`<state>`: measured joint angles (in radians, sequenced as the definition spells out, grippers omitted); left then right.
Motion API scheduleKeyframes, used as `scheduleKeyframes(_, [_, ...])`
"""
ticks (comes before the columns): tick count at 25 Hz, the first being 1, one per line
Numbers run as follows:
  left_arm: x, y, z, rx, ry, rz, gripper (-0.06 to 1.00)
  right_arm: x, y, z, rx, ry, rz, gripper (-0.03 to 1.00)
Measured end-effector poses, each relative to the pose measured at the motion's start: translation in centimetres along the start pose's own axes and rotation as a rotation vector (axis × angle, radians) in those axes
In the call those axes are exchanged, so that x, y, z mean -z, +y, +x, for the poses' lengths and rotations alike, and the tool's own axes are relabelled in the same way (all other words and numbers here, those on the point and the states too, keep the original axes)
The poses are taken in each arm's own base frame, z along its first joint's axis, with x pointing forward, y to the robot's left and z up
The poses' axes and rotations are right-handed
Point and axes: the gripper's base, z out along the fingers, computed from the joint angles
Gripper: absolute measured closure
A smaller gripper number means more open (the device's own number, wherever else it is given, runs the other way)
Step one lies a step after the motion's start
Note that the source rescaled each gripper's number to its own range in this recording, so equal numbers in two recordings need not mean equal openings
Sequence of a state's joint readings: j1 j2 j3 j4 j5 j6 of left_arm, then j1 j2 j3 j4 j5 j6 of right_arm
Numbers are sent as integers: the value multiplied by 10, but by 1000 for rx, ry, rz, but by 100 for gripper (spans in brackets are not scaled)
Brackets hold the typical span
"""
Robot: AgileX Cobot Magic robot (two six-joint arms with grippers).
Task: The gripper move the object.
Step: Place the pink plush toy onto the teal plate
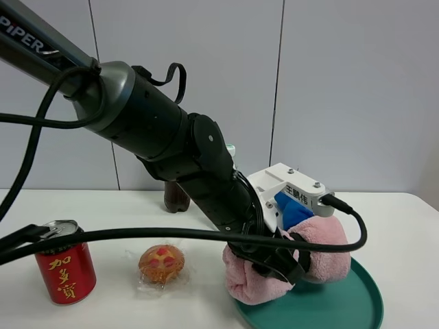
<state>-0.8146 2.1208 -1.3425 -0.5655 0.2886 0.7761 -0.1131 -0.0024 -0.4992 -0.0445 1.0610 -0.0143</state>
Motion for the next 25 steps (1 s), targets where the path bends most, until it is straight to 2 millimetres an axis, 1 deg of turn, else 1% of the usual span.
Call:
scheduleKeyframes(6, [-1,2,-1,4,-21,-21,94,0,0,0,0,0,0,-3])
scheduleKeyframes(12, [-20,2,12,35,22,-9,94,0,0,0,0,0,0,-3])
scheduleKeyframes(22, [-21,3,12,32,8,-25,93,0,0,0,0,0,0,-3])
scheduleKeyframes(23, [-21,3,11,36,4,-28,88,0,0,0,0,0,0,-3])
scheduleKeyframes(24, [-21,4,11,46,-3,-31,79,0,0,0,0,0,0,-3])
scheduleKeyframes(25, [-21,4,10,58,-11,-36,68,0,0,0,0,0,0,-3])
